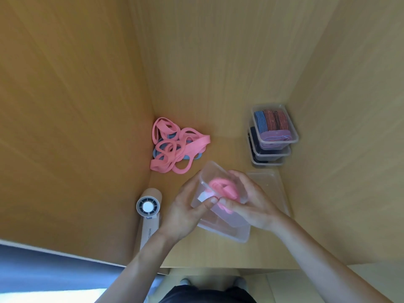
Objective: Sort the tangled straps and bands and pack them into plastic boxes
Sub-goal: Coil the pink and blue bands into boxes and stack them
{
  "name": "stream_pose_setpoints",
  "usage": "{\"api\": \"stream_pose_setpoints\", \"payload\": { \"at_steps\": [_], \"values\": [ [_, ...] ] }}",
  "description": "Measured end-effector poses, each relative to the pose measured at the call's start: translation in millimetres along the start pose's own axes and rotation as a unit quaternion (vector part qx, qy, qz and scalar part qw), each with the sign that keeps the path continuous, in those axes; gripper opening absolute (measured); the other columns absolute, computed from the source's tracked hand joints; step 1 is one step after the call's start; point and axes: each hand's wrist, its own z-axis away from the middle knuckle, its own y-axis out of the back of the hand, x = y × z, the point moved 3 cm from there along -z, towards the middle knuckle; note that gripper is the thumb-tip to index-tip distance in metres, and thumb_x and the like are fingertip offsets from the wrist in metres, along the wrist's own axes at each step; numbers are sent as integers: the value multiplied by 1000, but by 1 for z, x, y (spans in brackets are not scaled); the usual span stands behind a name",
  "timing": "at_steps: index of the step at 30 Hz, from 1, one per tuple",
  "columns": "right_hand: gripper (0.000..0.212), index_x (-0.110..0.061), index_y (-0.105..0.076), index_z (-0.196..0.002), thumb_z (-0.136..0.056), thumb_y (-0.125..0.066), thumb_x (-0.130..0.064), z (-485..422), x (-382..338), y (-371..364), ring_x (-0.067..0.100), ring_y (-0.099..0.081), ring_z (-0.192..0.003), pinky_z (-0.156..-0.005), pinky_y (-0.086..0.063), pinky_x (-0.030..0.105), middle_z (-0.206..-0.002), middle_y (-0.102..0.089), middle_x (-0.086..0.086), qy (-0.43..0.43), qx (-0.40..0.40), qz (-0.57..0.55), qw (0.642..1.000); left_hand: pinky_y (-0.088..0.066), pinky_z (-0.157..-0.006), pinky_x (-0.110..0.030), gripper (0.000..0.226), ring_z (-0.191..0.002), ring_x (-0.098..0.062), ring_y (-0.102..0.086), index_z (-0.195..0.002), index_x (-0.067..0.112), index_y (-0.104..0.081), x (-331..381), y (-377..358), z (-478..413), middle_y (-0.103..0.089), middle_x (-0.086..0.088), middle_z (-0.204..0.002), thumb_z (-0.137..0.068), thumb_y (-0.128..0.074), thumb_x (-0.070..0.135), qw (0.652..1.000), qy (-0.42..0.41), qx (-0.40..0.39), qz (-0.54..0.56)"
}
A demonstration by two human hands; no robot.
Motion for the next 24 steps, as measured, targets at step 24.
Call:
{"api": "stream_pose_setpoints", "payload": {
  "at_steps": [24],
  "values": [
    [77, -42, -47, -141, -74, -84, -49, 24, -61, 38, 3, -49, -134, -109, -31, 12, -144, -51, -24, 268, 175, 87, 943, -51, -86, -40, 36, -93, -16, -65, -104, 21, -73, 41, 11, -51, -72, 1, -94, -103, -49, 48, 987, -15, 84, 139]
  ]
}}
